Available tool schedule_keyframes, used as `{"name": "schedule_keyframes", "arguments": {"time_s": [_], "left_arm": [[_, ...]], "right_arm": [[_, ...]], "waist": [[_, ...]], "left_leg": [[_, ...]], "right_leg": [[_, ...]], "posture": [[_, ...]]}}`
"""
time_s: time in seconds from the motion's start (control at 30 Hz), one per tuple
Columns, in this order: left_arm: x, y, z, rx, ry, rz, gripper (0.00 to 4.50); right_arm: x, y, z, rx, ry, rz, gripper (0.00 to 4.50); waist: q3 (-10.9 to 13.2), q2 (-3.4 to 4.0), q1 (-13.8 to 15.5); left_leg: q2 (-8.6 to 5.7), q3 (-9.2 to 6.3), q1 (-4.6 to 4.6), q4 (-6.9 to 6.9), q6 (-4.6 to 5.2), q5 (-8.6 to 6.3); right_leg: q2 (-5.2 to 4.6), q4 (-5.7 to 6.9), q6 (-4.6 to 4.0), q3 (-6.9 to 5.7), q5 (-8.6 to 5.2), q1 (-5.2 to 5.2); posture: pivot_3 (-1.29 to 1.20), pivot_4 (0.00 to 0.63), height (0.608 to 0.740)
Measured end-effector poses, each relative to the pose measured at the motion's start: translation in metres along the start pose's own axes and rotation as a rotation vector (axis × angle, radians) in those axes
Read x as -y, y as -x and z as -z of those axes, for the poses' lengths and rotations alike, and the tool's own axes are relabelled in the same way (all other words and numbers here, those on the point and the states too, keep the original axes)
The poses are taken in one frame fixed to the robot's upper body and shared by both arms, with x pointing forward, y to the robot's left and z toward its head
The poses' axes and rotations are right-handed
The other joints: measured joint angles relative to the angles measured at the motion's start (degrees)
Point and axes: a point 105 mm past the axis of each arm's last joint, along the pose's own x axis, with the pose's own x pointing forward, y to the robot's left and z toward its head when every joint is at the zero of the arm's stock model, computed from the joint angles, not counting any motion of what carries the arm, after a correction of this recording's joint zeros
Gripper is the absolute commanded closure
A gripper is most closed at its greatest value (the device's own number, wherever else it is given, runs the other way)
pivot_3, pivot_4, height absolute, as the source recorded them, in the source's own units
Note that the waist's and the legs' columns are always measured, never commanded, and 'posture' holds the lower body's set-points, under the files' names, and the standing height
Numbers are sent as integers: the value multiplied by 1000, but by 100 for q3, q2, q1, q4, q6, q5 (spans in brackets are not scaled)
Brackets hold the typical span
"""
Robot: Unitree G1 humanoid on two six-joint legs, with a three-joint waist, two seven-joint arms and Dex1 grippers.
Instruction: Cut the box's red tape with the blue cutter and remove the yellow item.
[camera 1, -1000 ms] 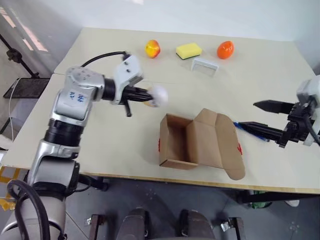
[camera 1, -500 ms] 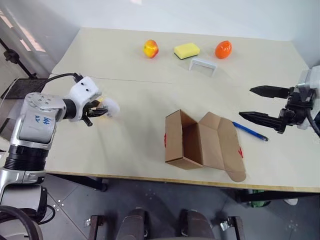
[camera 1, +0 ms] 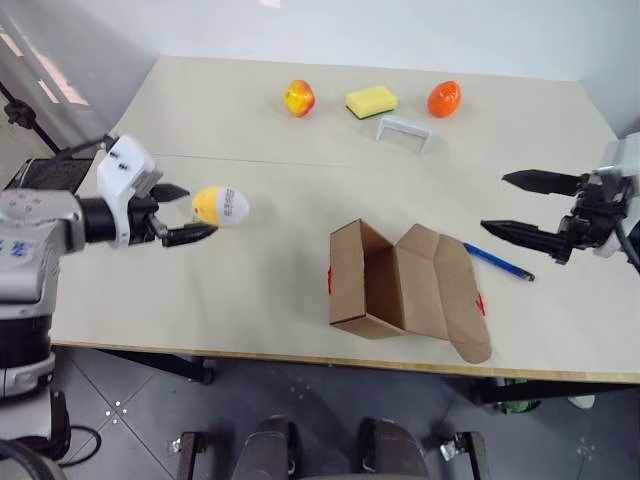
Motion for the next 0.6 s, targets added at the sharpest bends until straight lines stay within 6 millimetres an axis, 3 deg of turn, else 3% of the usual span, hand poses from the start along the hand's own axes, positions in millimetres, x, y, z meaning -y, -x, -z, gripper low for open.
{"name": "schedule_keyframes", "arguments": {"time_s": [0.17,0.27,0.37,0.5,0.6], "left_arm": [[24,20,34,49,124,114,33],[34,38,56,103,192,131,33],[41,53,88,75,134,70,33],[44,55,89,94,47,69,33],[46,51,86,138,-2,55,33]], "right_arm": [[-6,13,27,-59,-8,-65,0],[-10,26,60,-179,-19,-106,0],[-16,50,101,-332,-53,-143,0],[-10,52,103,-328,-38,-131,0],[-5,43,100,-281,-28,-107,0]], "waist": [[0,0,-8],[0,0,-14],[0,0,-12],[-1,3,-19],[0,5,-49]], "left_leg": [[1,5,47,-27,-2,-2],[6,14,62,-39,-2,-3],[5,24,75,-48,-2,-3],[18,26,95,-39,-6,1],[21,27,164,-77,-8,-1]], "right_leg": [[0,0,0,20,0,16],[-2,-4,0,31,0,19],[-3,-10,0,38,0,25],[-3,-8,-1,45,0,43],[-3,-32,-2,46,-1,107]], "posture": [[0,150,740],[0,150,740],[0,150,740],[0,150,740],[0,150,740]]}}
